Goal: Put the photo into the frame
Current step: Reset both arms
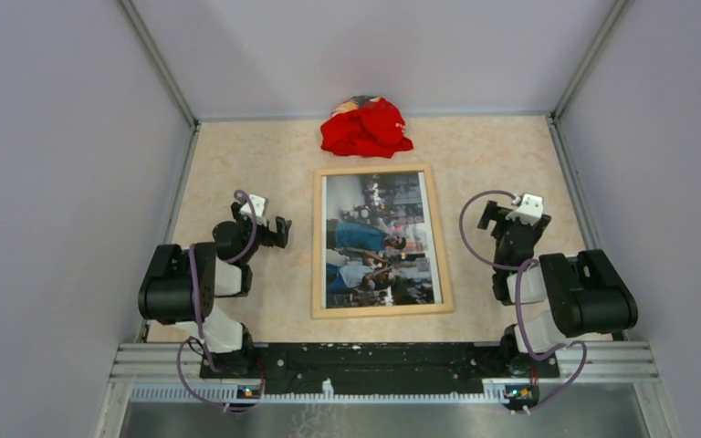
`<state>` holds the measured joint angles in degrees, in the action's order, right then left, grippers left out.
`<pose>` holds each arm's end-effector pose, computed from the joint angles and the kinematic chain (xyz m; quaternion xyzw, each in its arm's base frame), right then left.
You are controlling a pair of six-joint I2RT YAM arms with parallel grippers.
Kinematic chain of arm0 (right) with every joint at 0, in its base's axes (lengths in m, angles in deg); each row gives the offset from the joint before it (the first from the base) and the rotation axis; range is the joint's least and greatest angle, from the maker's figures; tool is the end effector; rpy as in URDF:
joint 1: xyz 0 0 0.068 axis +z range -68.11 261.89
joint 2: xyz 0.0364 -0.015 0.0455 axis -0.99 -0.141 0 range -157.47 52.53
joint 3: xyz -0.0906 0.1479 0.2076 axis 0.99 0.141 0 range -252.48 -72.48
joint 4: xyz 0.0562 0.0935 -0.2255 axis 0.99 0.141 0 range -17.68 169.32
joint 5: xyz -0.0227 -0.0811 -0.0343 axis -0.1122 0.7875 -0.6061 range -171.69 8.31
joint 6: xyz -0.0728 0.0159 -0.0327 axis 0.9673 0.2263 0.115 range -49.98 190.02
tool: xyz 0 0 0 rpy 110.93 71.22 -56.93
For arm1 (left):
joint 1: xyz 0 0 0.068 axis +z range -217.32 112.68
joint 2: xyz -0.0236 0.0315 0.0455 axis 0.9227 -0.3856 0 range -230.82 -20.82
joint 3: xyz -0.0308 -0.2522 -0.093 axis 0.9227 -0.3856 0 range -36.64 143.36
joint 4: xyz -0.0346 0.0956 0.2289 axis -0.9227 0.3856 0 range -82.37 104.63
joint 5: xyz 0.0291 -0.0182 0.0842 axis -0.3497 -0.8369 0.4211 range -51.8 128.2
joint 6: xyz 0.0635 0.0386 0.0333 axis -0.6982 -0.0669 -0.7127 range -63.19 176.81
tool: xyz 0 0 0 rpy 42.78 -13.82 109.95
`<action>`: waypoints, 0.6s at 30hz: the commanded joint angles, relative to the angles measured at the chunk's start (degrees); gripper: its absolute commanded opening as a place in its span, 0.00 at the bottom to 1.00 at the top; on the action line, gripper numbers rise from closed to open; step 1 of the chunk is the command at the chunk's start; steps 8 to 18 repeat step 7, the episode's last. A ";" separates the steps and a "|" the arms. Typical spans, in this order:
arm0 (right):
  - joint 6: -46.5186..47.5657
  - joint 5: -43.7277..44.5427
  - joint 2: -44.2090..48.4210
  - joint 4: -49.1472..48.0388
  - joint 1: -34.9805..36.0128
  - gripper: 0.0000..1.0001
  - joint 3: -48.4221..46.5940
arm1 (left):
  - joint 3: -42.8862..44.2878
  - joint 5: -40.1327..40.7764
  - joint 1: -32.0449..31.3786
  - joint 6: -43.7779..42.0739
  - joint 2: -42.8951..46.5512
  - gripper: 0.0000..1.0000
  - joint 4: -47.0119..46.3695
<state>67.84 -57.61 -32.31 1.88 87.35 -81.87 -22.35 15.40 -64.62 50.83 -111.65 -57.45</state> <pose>0.2526 -0.0048 0.1513 0.1202 0.7249 -0.1095 0.6694 0.2738 -0.0145 0.1347 0.1468 0.7550 -0.1056 0.6303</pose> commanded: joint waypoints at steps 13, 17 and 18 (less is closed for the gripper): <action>-0.90 -0.76 0.96 -1.64 -0.51 0.99 -0.45 | 0.91 0.21 -0.15 -0.97 1.44 0.99 -2.36; -0.90 -0.76 0.96 -1.64 -0.51 0.99 -0.45 | 0.91 0.21 -0.15 -0.97 1.44 0.99 -2.36; -0.90 -0.76 0.96 -1.64 -0.51 0.99 -0.45 | 0.91 0.21 -0.15 -0.97 1.44 0.99 -2.36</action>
